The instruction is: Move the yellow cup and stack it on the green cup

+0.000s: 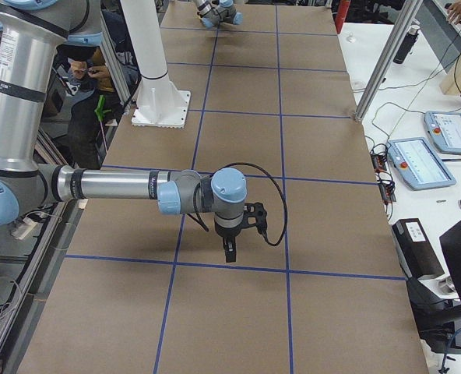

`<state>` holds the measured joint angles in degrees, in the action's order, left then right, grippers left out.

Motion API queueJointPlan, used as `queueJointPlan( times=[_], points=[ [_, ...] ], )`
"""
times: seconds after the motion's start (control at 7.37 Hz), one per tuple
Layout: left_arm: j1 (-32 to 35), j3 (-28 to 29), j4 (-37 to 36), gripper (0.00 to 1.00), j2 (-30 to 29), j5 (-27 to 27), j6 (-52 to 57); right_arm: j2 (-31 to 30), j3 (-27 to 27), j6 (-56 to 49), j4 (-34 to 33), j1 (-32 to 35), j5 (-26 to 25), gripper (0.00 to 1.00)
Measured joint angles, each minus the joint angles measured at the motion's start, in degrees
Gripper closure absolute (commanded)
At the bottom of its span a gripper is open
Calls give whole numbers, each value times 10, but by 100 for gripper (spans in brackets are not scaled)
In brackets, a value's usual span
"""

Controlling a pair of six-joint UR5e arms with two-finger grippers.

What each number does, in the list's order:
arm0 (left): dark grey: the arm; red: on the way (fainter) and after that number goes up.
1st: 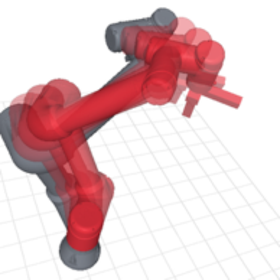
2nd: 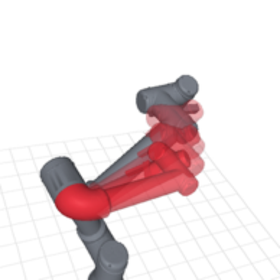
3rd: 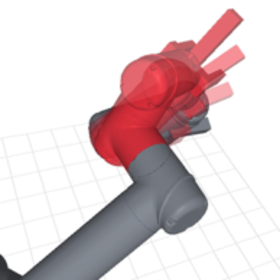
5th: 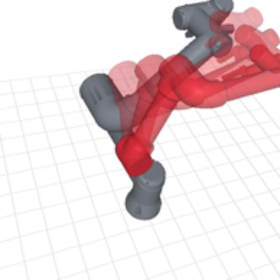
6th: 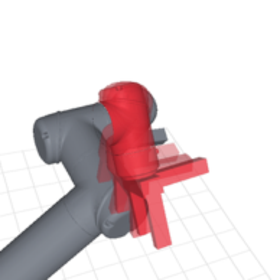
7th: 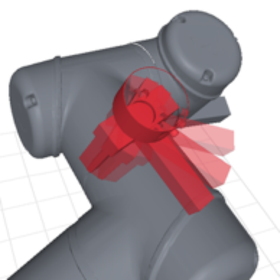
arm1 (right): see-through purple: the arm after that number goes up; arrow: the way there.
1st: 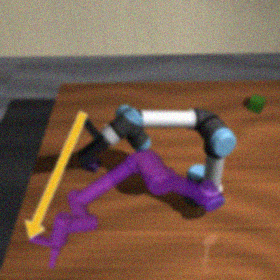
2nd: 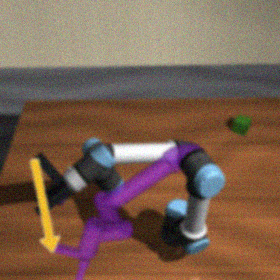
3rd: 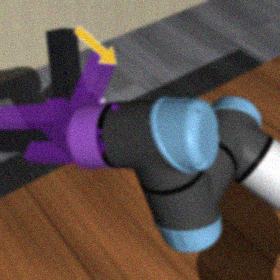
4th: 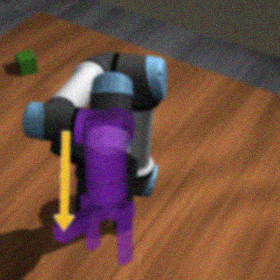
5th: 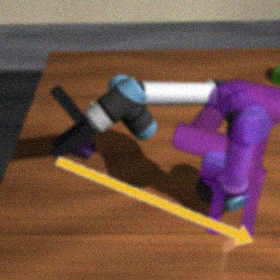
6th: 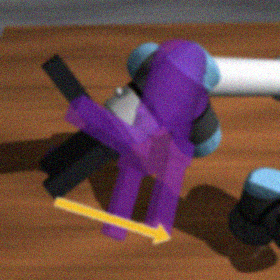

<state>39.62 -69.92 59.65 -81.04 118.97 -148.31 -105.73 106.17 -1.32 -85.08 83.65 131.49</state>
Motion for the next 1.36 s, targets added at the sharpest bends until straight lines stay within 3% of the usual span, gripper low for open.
queueJointPlan(
  times=[0.14, 0.81, 1.36],
  points=[
    [-3, 0, 1, 57, 0, 0, -1, 0, 0, 0, 0, 0, 0, 0],
    [-12, -4, 0, 64, 6, -2, 21, 0, -1, 0, 0, 0, 0, 0],
    [-10, -111, 0, 65, 106, -67, 73, 5, -1, 0, 0, 0, -1, 0]
  ],
)
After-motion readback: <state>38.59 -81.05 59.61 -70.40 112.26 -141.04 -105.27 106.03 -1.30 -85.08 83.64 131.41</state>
